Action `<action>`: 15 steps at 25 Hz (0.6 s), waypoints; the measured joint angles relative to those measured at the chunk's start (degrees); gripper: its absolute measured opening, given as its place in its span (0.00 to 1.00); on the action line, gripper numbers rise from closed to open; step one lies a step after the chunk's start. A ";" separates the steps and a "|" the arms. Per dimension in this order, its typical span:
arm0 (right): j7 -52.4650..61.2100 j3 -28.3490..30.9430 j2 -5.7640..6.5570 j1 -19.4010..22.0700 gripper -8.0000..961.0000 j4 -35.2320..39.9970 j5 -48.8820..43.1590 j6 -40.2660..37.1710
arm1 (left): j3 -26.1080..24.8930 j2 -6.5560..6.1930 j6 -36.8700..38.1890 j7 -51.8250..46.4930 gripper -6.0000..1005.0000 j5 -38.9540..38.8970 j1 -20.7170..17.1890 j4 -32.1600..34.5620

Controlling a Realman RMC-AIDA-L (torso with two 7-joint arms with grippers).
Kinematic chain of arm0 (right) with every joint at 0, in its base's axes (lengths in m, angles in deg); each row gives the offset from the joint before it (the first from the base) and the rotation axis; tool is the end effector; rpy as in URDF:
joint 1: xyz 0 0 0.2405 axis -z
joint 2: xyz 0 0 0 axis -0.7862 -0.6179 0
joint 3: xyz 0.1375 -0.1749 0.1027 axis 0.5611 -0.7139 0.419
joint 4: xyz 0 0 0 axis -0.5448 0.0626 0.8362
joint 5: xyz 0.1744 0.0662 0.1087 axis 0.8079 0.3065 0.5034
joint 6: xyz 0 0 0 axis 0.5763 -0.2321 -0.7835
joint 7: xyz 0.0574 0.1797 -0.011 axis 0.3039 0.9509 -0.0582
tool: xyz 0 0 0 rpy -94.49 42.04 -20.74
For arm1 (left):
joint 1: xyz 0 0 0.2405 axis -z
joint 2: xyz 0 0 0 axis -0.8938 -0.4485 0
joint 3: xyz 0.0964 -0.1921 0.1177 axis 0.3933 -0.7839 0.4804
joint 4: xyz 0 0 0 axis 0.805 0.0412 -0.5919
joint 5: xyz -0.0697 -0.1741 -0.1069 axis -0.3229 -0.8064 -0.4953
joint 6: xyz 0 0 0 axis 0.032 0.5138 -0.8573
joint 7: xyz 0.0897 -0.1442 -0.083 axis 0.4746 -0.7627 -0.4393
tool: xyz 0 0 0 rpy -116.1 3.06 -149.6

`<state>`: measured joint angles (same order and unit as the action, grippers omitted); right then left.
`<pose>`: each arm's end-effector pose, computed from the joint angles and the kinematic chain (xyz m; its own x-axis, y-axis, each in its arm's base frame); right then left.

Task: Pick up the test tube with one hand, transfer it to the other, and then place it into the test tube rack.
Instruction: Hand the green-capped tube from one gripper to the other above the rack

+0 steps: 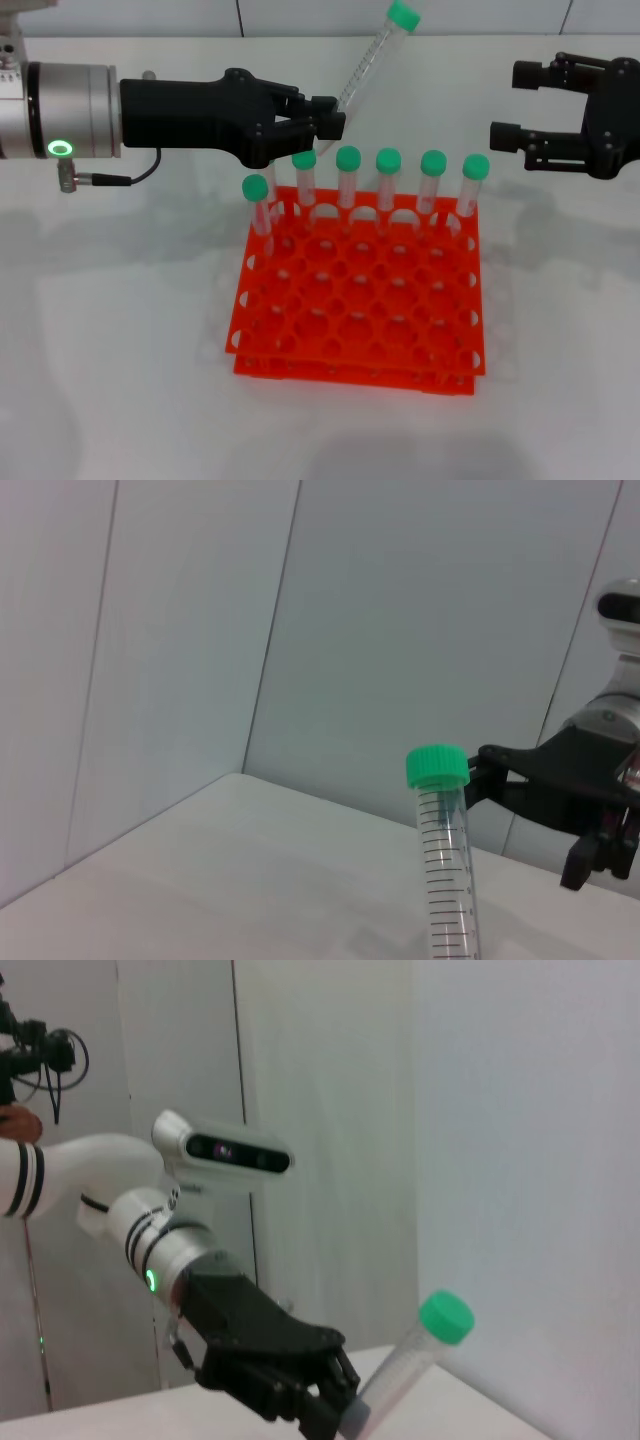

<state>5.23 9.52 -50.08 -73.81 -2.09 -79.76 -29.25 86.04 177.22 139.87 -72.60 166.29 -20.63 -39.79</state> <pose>0.1728 0.3548 0.0403 0.8088 -0.0485 -0.5860 -0.2611 -0.9226 -0.2841 -0.1568 0.3807 -0.0249 0.8004 0.2869 0.5264 0.3393 -0.9407 -0.0032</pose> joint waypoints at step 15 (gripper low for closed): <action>-0.06 -3.46 -0.09 -0.40 0.80 0.25 3.63 2.15 | -0.16 0.06 0.12 0.54 0.18 -0.02 -0.37 0.01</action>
<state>5.17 6.07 -50.18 -74.21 -1.84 -76.13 -27.10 85.88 177.28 140.00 -72.06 166.27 -20.99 -39.78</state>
